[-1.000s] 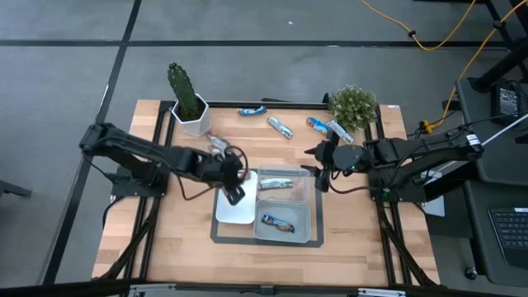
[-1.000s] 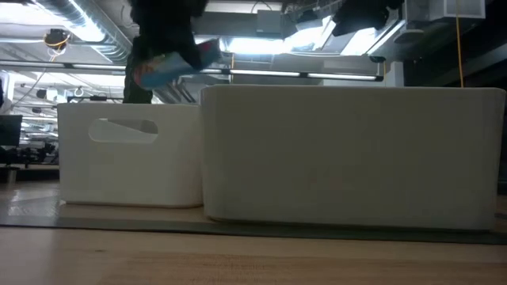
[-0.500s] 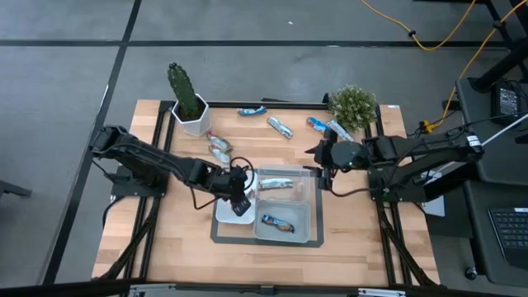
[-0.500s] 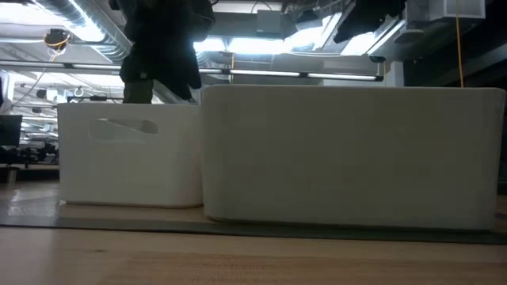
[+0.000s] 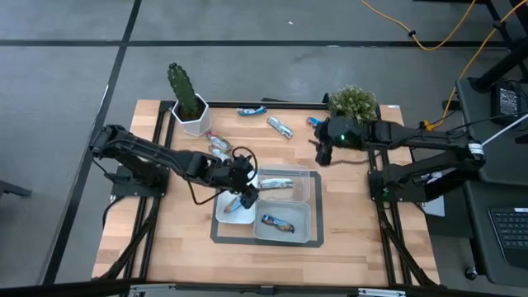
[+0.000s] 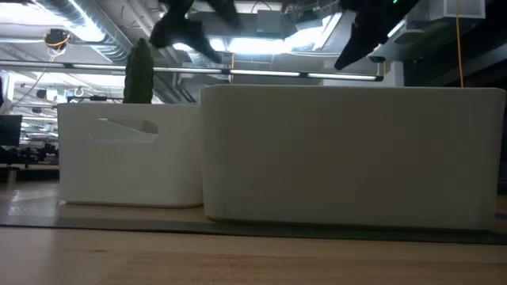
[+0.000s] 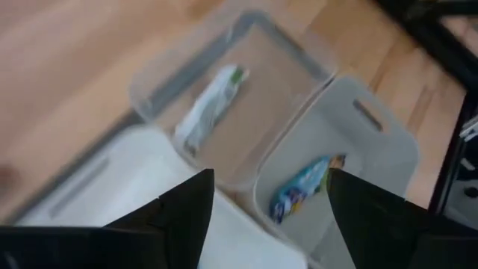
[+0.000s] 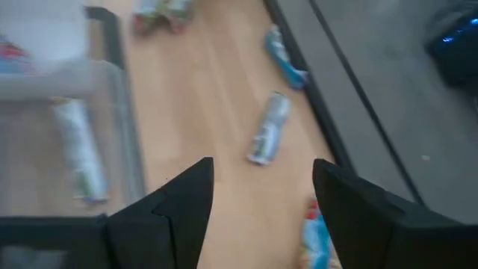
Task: Pick and place Granola Bars by type
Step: Put the red granola bar into the white bin
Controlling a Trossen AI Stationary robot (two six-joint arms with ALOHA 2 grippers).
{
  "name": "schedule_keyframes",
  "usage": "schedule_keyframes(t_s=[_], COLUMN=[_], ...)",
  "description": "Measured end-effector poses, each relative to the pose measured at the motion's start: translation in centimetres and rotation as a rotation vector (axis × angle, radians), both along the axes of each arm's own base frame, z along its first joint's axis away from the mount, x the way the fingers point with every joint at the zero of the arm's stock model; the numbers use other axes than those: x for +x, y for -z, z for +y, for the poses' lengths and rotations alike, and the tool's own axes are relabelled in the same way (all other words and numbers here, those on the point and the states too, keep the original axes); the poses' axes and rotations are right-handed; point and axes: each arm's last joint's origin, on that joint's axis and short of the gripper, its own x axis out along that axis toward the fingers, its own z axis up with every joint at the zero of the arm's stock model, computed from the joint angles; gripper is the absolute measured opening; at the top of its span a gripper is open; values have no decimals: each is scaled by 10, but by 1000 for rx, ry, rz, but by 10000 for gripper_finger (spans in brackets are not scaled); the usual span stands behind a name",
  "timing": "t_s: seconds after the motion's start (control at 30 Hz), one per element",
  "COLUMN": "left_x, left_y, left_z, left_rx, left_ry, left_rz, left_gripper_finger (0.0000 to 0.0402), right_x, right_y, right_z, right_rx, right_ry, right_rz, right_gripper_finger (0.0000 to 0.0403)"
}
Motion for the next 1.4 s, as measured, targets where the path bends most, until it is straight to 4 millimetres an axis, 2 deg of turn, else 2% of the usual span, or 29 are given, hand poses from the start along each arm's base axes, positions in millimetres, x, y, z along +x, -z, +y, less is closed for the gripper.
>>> schedule_keyframes(t_s=[0.17,0.33,0.47,0.6,0.77,0.93,1.1,1.27,1.4], left_x=[1,0,-3,-8,-11,-11,-11,-11,-11], left_y=[-35,-70,-93,-110,-118,-119,-119,-119,-119], left_z=[13,30,40,45,47,47,47,47,48], left_rx=[117,234,295,342,424,463,482,493,496], left_ry=[35,59,81,93,103,119,139,149,150], left_rz=[0,-15,-22,-24,-14,-1,7,10,11], left_gripper_finger=[247,247,247,247,247,247,247,246,246], right_x=[7,36,56,63,63,63,58,50,46], right_y=[-1,11,37,72,118,145,157,157,158], right_z=[-38,-80,-115,-137,-156,-169,-181,-193,-200], right_rx=[9,-1,62,194,314,365,378,389,483], right_ry=[87,194,283,358,395,427,441,466,419], right_rz=[34,136,278,420,569,624,643,622,568], right_gripper_finger=[278,317,320,320,320,320,320,320,320])
